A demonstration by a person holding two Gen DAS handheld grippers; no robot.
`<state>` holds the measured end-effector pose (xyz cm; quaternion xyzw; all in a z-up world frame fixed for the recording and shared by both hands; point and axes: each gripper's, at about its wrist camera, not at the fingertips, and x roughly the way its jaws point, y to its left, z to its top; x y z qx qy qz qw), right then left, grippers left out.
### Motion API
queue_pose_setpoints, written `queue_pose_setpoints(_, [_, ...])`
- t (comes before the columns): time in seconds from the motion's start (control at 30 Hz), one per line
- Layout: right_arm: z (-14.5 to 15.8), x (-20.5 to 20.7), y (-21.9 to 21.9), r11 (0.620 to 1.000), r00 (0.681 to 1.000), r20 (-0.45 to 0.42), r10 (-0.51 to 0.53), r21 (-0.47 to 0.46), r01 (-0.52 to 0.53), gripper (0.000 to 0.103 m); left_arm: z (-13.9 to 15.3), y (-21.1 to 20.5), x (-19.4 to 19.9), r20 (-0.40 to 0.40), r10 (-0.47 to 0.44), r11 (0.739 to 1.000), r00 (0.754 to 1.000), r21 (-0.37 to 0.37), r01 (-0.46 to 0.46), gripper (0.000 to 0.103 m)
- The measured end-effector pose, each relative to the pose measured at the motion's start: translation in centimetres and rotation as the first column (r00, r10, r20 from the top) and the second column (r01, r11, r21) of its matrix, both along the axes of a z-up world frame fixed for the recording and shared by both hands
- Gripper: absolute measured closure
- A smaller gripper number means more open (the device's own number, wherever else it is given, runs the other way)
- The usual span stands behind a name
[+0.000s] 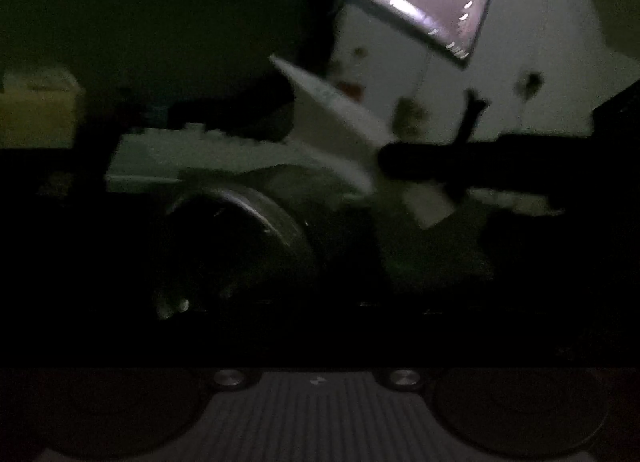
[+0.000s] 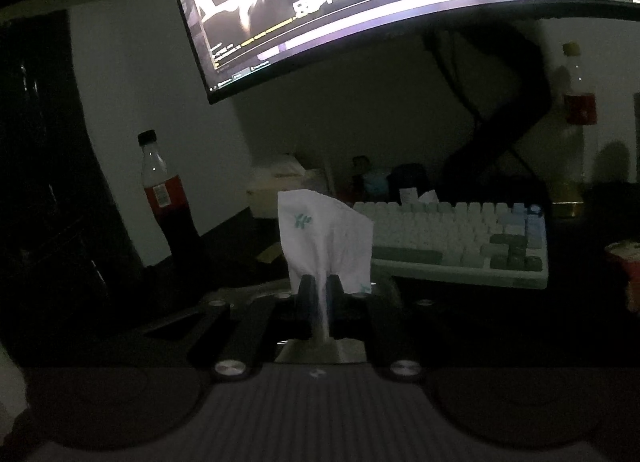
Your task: Clean container
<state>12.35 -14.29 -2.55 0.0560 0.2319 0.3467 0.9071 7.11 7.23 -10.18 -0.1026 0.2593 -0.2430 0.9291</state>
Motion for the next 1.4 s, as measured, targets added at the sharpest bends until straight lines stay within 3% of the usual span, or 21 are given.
queue_pose_setpoints(0.07, [0.3, -0.3, -0.5, 1.0, 1.0, -0.003, 0.005, 0.013, -0.005, 0.095, 0.3, 0.6, -0.3, -0.006, -0.109, 0.992, 0.994, -0.06, 0.108, 0.092])
queue_pose_setpoints(0.13, [0.6, -0.8, -0.9, 0.999, 1.0, -0.011, 0.018, 0.036, -0.017, 0.095, 0.7, 1.3, -0.7, -0.002, -0.203, 0.968, 0.979, -0.15, 0.2, 0.092])
queue_pose_setpoints(0.2, [0.7, -1.2, -0.9, 0.998, 0.999, -0.026, 0.04, 0.051, -0.038, 0.095, 1.0, 1.6, -0.8, -0.017, -0.256, 0.952, 0.966, -0.179, 0.249, 0.087])
queue_pose_setpoints(0.23, [0.6, -1.4, -0.7, 0.998, 0.999, -0.026, 0.047, 0.042, -0.046, 0.095, 1.1, 1.4, -0.8, -0.027, -0.252, 0.956, 0.967, -0.159, 0.245, 0.083])
queue_pose_setpoints(0.3, [0.5, -1.7, -0.1, 0.999, 0.998, -0.022, 0.05, 0.011, -0.05, 0.095, 1.0, 0.7, -1.0, -0.032, -0.195, 0.98, 0.98, -0.042, 0.194, 0.05])
queue_pose_setpoints(0.37, [0.0, -1.7, 0.6, 0.998, 0.999, -0.022, 0.045, -0.032, -0.046, 0.095, 0.5, -0.3, -1.1, -0.025, -0.147, 0.986, 0.989, 0.071, 0.149, 0.045])
queue_pose_setpoints(0.43, [-0.4, -1.4, 1.1, 0.997, 0.998, -0.035, 0.051, -0.05, -0.052, 0.095, -0.2, -1.1, -0.7, -0.048, -0.149, 0.981, 0.988, 0.121, 0.154, 0.045])
queue_pose_setpoints(0.57, [-0.4, -0.8, 1.9, 0.996, 0.998, -0.038, 0.053, -0.067, -0.055, 0.095, -0.5, -1.7, -0.5, -0.039, -0.15, 0.977, 0.988, 0.147, 0.155, 0.043])
queue_pose_setpoints(0.67, [0.3, -0.7, 2.6, 0.996, 0.997, -0.025, 0.07, -0.057, -0.071, 0.094, -0.5, -1.5, -0.3, -0.043, -0.136, 0.981, 0.99, 0.136, 0.141, 0.027])
queue_pose_setpoints(0.87, [-0.3, -1.2, 5.9, 0.982, 0.987, -0.001, 0.159, -0.102, -0.158, 0.094, -0.6, -1.5, -0.3, -0.025, -0.115, 0.978, 0.993, 0.17, 0.117, 0.027])
queue_pose_setpoints(1.0, [-0.7, 0.7, 5.7, 0.986, 0.997, 0.027, 0.068, -0.153, -0.063, 0.094, -0.6, -1.2, -0.1, -0.024, -0.107, 0.98, 0.994, 0.169, 0.109, 0.027])
queue_pose_setpoints(1.1, [-1.0, 2.9, 4.8, 0.987, 0.999, -0.007, -0.038, -0.16, 0.036, 0.094, -0.6, -0.8, 0.1, -0.031, -0.101, 0.983, 0.994, 0.153, 0.104, 0.027])
queue_pose_setpoints(1.17, [-0.9, 2.9, 4.9, 0.988, 0.998, -0.029, -0.054, -0.146, 0.049, 0.094, -0.7, -0.5, 0.0, -0.035, -0.096, 0.985, 0.995, 0.141, 0.1, 0.027])
queue_pose_setpoints(1.3, [-0.5, -0.4, 6.9, 0.983, 0.989, 0.004, 0.149, -0.111, -0.147, 0.094, -0.7, -0.3, 0.2, -0.039, -0.087, 0.988, 0.995, 0.128, 0.092, 0.027])
queue_pose_setpoints(1.4, [-0.4, -0.8, 7.0, 0.98, 0.988, 0.021, 0.154, -0.134, -0.15, 0.094, -0.7, -0.1, 0.5, -0.046, -0.08, 0.989, 0.996, 0.121, 0.085, 0.027])
